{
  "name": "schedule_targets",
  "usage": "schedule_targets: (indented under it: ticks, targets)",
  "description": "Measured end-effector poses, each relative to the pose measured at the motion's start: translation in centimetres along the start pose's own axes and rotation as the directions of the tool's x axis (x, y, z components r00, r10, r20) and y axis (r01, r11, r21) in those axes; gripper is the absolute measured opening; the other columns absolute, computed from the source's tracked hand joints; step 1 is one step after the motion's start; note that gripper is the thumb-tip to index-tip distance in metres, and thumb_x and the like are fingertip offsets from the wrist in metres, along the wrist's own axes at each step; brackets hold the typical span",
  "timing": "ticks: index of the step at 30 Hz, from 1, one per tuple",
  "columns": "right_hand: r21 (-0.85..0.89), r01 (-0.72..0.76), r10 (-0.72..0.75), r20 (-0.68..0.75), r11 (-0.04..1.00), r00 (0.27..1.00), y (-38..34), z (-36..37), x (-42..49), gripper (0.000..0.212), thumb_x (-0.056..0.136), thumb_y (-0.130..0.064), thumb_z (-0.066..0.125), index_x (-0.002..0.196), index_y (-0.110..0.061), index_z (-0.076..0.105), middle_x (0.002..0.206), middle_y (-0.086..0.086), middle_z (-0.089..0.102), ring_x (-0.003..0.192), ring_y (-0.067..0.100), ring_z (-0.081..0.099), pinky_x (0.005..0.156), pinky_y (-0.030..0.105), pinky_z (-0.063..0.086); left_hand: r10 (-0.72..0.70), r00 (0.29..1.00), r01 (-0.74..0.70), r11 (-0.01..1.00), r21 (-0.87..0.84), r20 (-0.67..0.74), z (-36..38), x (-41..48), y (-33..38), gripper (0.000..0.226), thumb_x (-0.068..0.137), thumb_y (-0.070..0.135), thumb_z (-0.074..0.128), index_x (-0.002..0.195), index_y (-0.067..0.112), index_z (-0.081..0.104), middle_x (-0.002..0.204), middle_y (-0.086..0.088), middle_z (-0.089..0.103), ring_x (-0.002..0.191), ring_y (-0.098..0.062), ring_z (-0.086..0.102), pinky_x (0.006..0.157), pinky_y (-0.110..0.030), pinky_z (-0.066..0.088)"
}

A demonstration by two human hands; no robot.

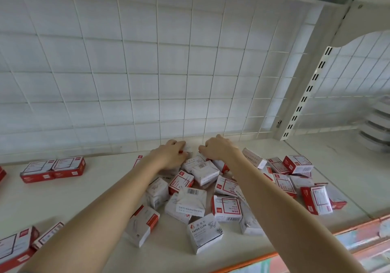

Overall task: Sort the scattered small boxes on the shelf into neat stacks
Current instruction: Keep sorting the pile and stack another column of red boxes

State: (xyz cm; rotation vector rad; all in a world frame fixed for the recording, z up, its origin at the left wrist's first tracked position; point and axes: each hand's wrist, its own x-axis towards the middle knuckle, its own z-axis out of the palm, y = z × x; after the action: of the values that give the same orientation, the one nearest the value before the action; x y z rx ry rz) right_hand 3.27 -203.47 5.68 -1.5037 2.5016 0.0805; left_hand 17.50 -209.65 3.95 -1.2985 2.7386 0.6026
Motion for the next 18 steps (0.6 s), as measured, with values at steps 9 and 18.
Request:
schedule_targets:
  ticks: [9, 18]
  targets:
    - [-0.064, 0.039, -0.040, -0.017, 0.997, 0.999, 1.2, 0.1, -2.9, 0.043, 0.093, -0.044, 0.030, 0.099, -0.011, 0.057, 0.113, 0.011, 0.051, 0.102, 0.030, 0.051, 0.087, 0.042, 0.043, 0.103, 0.992, -0.101, 0.994, -0.031, 0.078, 0.5, -1.1, 1.5, 0.051, 0.099, 0.034, 0.032, 0.147, 0.019, 0.022, 0.152, -0.008, 0.018, 0.137, -0.027, 0.027, 0.111, -0.043, 0.026]
    - [-0.121, -0.056, 0.050, -0.053, 0.991, 0.997, 1.7, 0.0, -3.4, 0.047, 0.093, -0.047, 0.030, 0.105, -0.011, 0.057, 0.108, 0.008, 0.056, 0.100, 0.028, 0.054, 0.080, 0.037, 0.039, 0.144, 0.984, -0.144, 0.990, -0.005, 0.101, 1.0, -2.4, 2.4, 0.049, 0.099, 0.032, 0.028, 0.147, 0.024, 0.019, 0.157, -0.003, 0.005, 0.142, -0.025, 0.016, 0.113, -0.047, 0.018]
